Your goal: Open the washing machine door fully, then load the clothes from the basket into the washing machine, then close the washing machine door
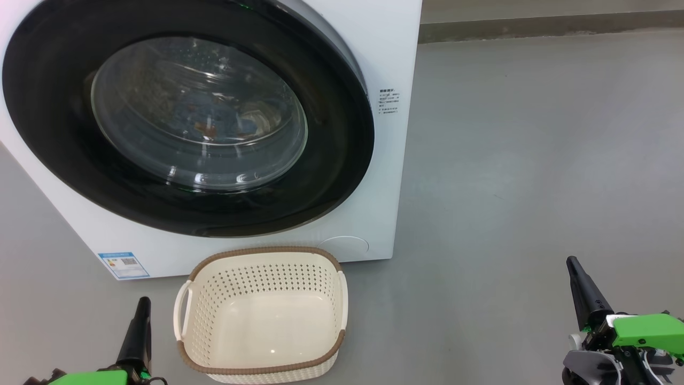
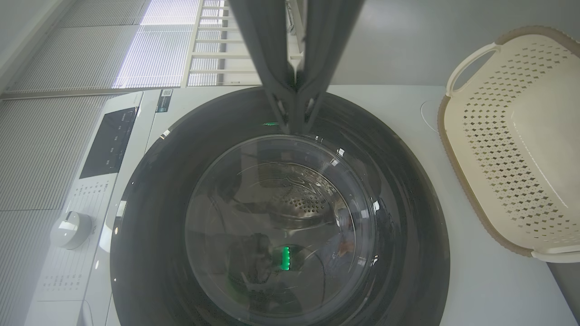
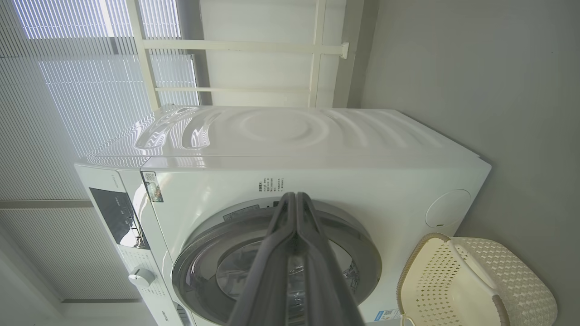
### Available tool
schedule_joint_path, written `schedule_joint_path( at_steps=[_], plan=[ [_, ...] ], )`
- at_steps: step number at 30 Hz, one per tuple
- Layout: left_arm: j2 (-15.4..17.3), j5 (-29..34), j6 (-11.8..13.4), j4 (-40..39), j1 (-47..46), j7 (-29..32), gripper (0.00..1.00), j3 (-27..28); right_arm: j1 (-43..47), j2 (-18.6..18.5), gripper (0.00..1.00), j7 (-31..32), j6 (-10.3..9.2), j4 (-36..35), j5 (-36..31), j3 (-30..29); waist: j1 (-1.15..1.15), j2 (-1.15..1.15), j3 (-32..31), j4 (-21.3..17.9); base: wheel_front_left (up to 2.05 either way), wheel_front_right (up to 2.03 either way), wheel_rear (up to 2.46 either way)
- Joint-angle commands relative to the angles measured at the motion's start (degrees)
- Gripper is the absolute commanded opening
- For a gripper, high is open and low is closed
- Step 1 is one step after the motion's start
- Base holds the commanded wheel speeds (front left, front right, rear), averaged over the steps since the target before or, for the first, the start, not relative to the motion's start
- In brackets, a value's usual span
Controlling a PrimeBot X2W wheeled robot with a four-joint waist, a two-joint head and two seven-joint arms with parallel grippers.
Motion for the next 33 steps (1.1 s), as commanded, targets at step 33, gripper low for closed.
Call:
schedule_joint_path(
  at_steps=[33],
  plan=[
    [0.49, -0.40, -0.05, -1.79, -2.55, 0.37, 0.00, 1.90, -2.63, -0.56, 0.00, 0.28, 0.09, -1.76, 0.22, 1.12, 0.00, 0.00, 0.00, 0.00, 0.00, 0.00, 0.00]
  ],
)
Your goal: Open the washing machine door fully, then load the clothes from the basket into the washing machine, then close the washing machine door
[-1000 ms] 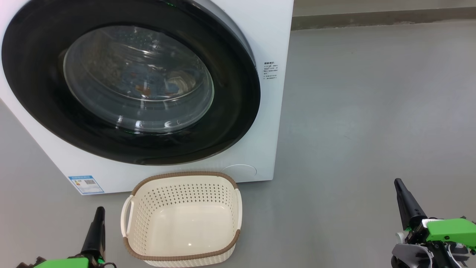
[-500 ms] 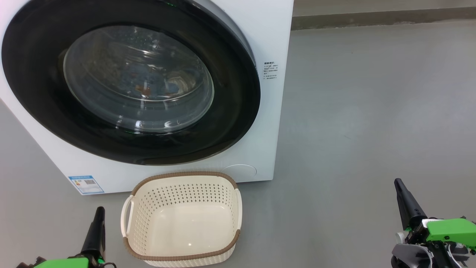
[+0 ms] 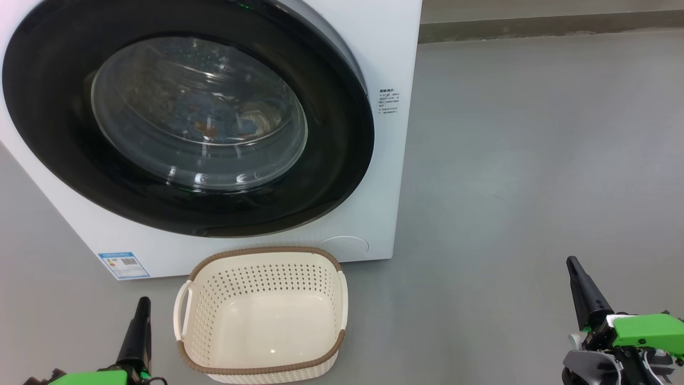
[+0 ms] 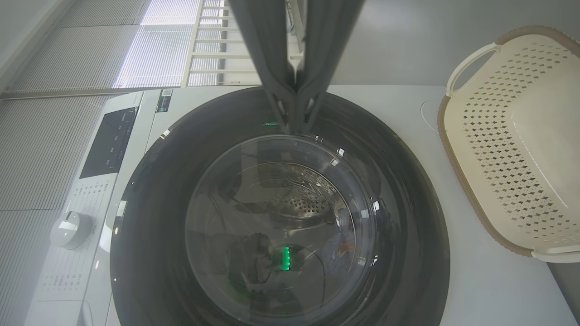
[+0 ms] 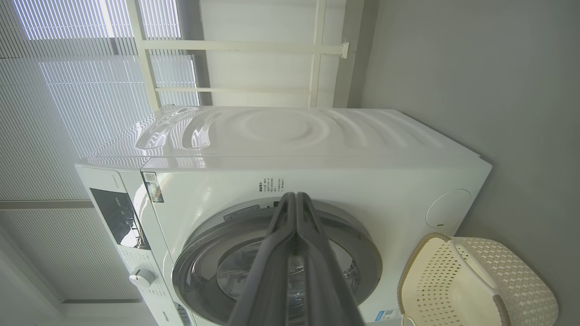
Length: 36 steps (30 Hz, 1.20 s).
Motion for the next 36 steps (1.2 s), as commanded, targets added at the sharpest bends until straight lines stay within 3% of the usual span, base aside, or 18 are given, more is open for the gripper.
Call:
schedule_joint_path(
  at_steps=[1, 36],
  plan=[
    [0.50, -0.39, -0.05, -1.79, -2.55, 0.37, 0.00, 1.89, -2.63, -0.56, 0.00, 0.28, 0.10, -1.76, 0.08, 1.12, 0.00, 0.00, 0.00, 0.00, 0.00, 0.00, 0.00],
    [0.50, -0.39, -0.05, -1.79, -2.55, 0.37, 0.00, 1.89, -2.63, -0.57, 0.00, 0.27, 0.10, -1.76, 0.09, 1.14, 0.00, 0.00, 0.00, 0.00, 0.00, 0.00, 0.00]
  ],
)
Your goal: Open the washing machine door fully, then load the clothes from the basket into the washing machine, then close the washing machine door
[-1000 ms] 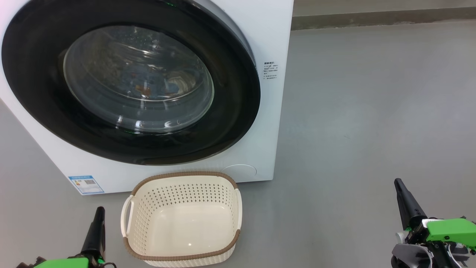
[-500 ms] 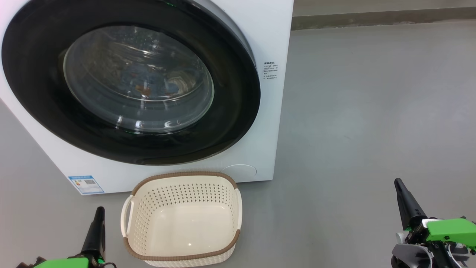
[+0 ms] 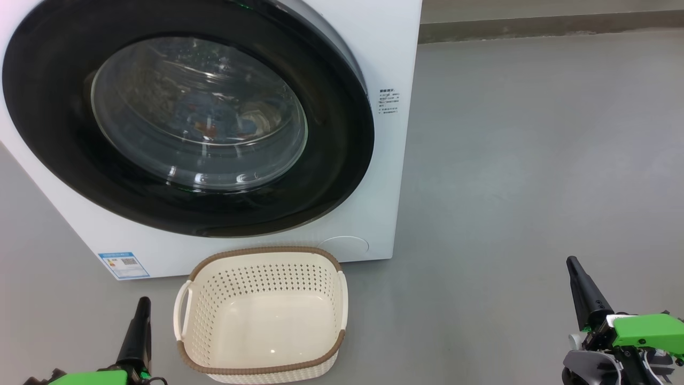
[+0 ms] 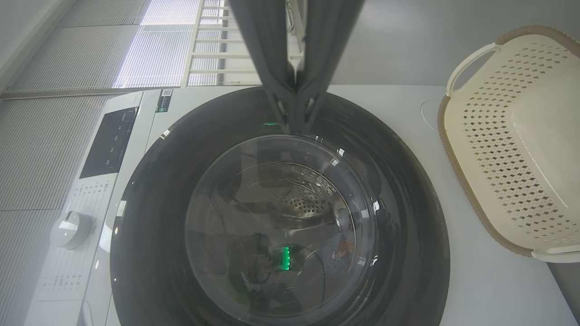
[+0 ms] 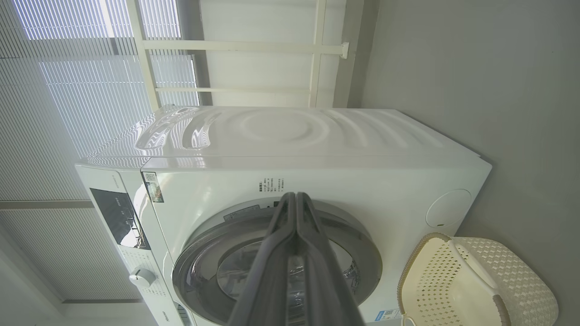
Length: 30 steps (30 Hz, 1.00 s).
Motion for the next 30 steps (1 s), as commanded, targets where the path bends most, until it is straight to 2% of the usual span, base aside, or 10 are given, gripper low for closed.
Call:
schedule_joint_path(
  at_steps=[1, 30],
  plan=[
    [0.51, -0.40, -0.05, -1.79, -2.55, 0.37, 0.00, 1.88, -2.63, -0.57, 0.00, 0.27, 0.10, -1.75, 0.09, 1.14, 0.00, 0.00, 0.00, 0.00, 0.00, 0.00, 0.00],
    [0.51, -0.40, -0.05, -1.79, -2.55, 0.37, 0.00, 1.88, -2.63, -0.59, 0.00, 0.25, 0.10, -1.75, 0.11, 1.16, 0.00, 0.00, 0.00, 0.00, 0.00, 0.00, 0.00]
  ],
)
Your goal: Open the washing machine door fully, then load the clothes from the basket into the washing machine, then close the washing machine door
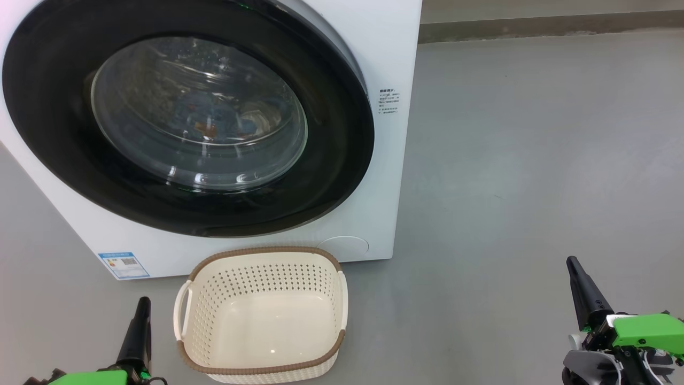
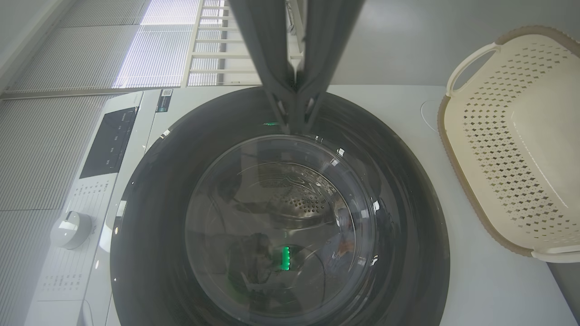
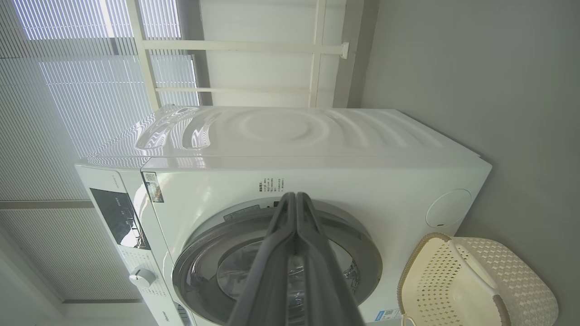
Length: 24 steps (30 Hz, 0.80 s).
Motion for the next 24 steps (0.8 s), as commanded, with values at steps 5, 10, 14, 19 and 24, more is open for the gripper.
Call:
schedule_joint_path(
  at_steps=[5, 10, 14, 19, 24],
  plan=[
    [0.51, -0.39, -0.05, -1.79, -2.55, 0.37, 0.00, 1.88, -2.63, -0.59, 0.00, 0.25, 0.10, -1.75, 0.11, 1.16, 0.00, 0.00, 0.00, 0.00, 0.00, 0.00, 0.00],
    [0.51, -0.39, -0.05, -1.79, -2.55, 0.37, 0.00, 1.88, -2.63, -0.59, 0.00, 0.25, 0.10, -1.75, 0.11, 1.17, 0.00, 0.00, 0.00, 0.00, 0.00, 0.00, 0.00],
    [0.51, -0.39, -0.05, -1.79, -2.55, 0.37, 0.00, 1.88, -2.63, -0.59, 0.00, 0.25, 0.10, -1.75, 0.12, 1.17, 0.00, 0.00, 0.00, 0.00, 0.00, 0.00, 0.00],
    [0.51, -0.39, -0.05, -1.79, -2.55, 0.37, 0.00, 1.88, -2.63, -0.59, 0.00, 0.24, 0.10, -1.76, 0.12, 1.17, 0.00, 0.00, 0.00, 0.00, 0.00, 0.00, 0.00],
    [0.51, -0.39, -0.05, -1.79, -2.55, 0.37, 0.00, 1.88, -2.63, -0.60, 0.00, 0.24, 0.10, -1.76, 0.12, 1.18, 0.00, 0.00, 0.00, 0.00, 0.00, 0.00, 0.00]
  ],
)
